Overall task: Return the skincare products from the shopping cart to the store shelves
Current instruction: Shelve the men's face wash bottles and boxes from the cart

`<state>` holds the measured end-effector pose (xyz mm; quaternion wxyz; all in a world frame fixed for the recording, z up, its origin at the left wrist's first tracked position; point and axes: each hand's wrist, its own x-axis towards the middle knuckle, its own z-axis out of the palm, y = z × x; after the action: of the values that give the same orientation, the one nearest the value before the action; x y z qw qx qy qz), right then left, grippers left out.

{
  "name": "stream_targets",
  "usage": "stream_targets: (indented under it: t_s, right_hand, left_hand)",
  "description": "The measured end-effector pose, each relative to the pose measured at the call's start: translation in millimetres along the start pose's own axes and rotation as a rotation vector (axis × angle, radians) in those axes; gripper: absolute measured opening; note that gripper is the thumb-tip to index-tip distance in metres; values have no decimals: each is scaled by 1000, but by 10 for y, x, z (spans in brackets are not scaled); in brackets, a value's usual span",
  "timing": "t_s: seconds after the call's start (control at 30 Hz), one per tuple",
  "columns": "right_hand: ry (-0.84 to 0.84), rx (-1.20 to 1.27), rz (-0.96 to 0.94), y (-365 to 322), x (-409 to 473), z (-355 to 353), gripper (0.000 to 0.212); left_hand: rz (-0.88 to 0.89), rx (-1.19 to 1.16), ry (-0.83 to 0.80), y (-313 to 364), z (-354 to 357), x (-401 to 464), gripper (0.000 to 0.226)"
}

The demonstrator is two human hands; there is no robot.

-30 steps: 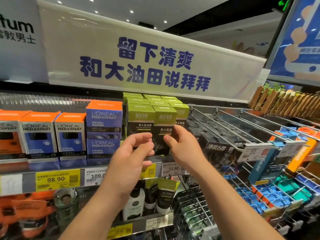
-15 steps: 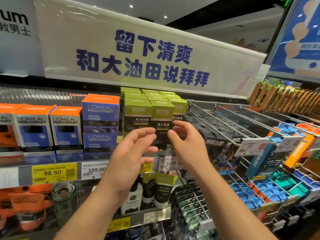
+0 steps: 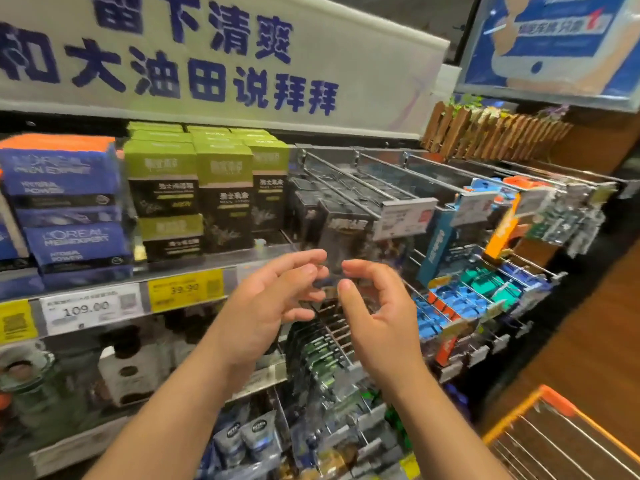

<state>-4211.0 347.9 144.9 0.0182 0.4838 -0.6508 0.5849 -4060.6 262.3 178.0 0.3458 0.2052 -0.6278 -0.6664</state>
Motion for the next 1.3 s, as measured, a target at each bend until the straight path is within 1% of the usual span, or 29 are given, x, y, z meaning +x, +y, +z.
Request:
stream_targets:
  t_s: [0.13,0.23,0.33,0.4,0.43,0.57,0.67,0.77,0.83,0.93,0.97,1.03,1.07,1.13,1.2,1.23,1.3]
  right_hand:
    - [-4,5,133,294,-287,-430,21]
    - [22,-9,222,513,-562,-783,29]
    - [83,-20,311,715,-860,-1135,31]
    - [150,-22,369,842,-1065,-1363,31]
    - [184,-16,409,902,-1172,-1472,31]
    - [293,46,586,1216,-1625,-1887,27]
    - [378,62,691,1473,-1962,-2133,34]
    - [471,74,789,1704,-2274,-2348,48]
    - [552,66,852,1885,-2483,-2474,51]
    - [619,55,925,2187,-2741,-2618,53]
    - [623,62,952,2281,-2816,-2657,54]
    - [608,60,980,2445,-2933,-2698,55]
    - [605,53,1007,2629,-3042,-2718,58]
    - [608,49,1049,2845,-3133,-2739,66]
    - [586,47,1121,3163,-3272,-2719,63]
    - [580,64,1156,3318,-3333,-2704,60]
    - [568,79,1234,3648,-3461,-2642,63]
  left_hand:
    - [-85,0,-101,-259,414,39,48]
    - [-129,-3,-160,-468,797,41,45]
    - [-185,11,-247,-680,1198,8,46]
    - [-228,44,-312,-829,1462,-26,55]
    - [-249,58,-336,-916,1588,-40,56]
    - [-343,142,-444,-1260,2097,-108,43]
    - [-439,209,-502,-1536,2437,-171,19]
    - [-533,277,-558,-1826,2738,-243,19]
    - [-590,280,-590,-2009,2919,-297,19]
    - [-631,295,-616,-2277,3140,-319,18]
    - [-631,329,-633,-2364,3207,-313,21]
    - [-639,384,-662,-2458,3286,-291,36]
    - [-661,397,-668,-2587,3365,-273,39]
    - [-688,402,-656,-2730,3462,-239,31]
    - [-721,414,-609,-2952,3585,-186,19]
    - [-733,417,-587,-3061,3631,-150,18]
    - [-745,429,-562,-3285,3723,-94,19]
